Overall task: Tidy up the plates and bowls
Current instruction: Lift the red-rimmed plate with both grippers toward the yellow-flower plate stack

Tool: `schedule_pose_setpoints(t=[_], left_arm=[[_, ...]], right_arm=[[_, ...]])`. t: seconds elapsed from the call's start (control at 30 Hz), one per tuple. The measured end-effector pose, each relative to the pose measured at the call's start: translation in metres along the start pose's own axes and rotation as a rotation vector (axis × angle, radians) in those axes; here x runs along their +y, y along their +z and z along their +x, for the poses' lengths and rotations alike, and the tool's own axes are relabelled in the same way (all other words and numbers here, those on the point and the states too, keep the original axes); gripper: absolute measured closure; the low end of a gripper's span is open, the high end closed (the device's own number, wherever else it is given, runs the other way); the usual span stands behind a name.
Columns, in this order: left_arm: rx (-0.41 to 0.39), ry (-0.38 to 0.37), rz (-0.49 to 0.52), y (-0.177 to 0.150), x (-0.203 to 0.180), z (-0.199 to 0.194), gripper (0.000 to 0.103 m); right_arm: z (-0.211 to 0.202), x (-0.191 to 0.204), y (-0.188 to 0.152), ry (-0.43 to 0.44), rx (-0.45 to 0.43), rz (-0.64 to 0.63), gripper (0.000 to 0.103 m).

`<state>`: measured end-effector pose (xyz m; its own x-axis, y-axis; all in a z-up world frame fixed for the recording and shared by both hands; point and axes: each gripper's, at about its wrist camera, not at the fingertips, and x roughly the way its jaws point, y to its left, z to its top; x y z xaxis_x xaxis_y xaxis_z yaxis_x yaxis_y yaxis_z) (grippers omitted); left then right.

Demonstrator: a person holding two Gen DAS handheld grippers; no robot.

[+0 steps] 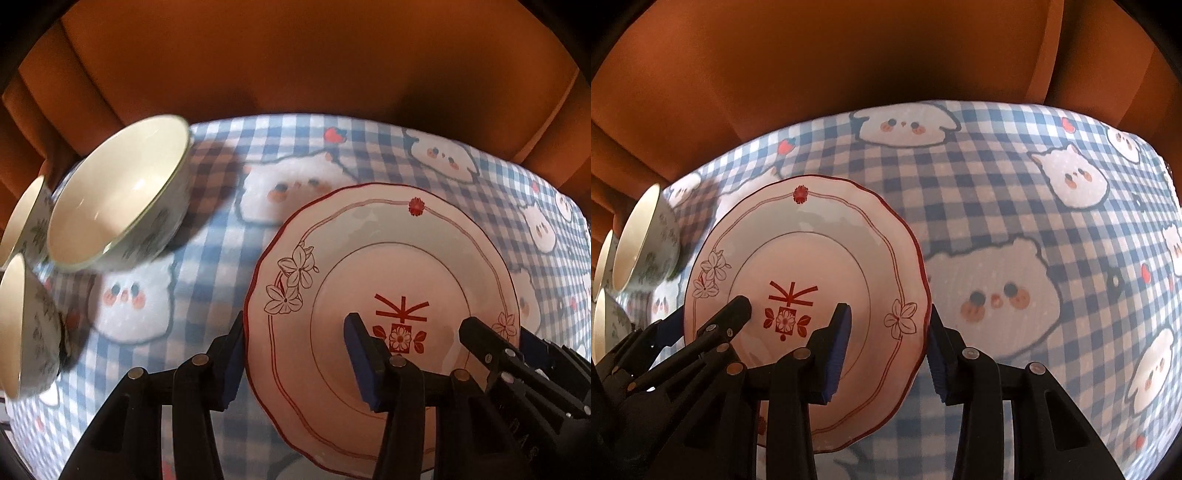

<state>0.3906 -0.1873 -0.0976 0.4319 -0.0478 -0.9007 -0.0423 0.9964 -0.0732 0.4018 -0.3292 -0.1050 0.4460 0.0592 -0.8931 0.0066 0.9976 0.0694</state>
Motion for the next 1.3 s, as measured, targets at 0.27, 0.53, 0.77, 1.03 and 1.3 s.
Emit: schedule_pose_setpoints(t=[0.27, 0.53, 0.77, 1.03, 1.3], left_arm=[[0.014, -0.015, -0.047, -0.031, 0.014, -0.017, 0.052], [0.016, 0.004, -0.046, -0.034, 0.014, -0.019, 0.052], [-0.001, 0.031, -0.029, -0.024, 0.01, -0.009, 0.048], [0.022, 0.023, -0.007, -0.025, 0.011, -0.007, 0.045], [-0.044, 0.03, -0.008, -0.024, 0.019, -0.042, 0.045]], right_arm=[[-0.011, 0.008, -0.031, 0.007, 0.034, 0.005, 0.061], [-0.014, 0.011, -0.04, 0.023, 0.048, -0.005, 0.06], [0.0, 0.012, -0.026, 0.019, 0.047, -0.012, 0.06], [0.005, 0.015, -0.016, 0.008, 0.061, -0.033, 0.058], [-0.024, 0.023, -0.018, 0.021, 0.028, -0.049, 0.058]])
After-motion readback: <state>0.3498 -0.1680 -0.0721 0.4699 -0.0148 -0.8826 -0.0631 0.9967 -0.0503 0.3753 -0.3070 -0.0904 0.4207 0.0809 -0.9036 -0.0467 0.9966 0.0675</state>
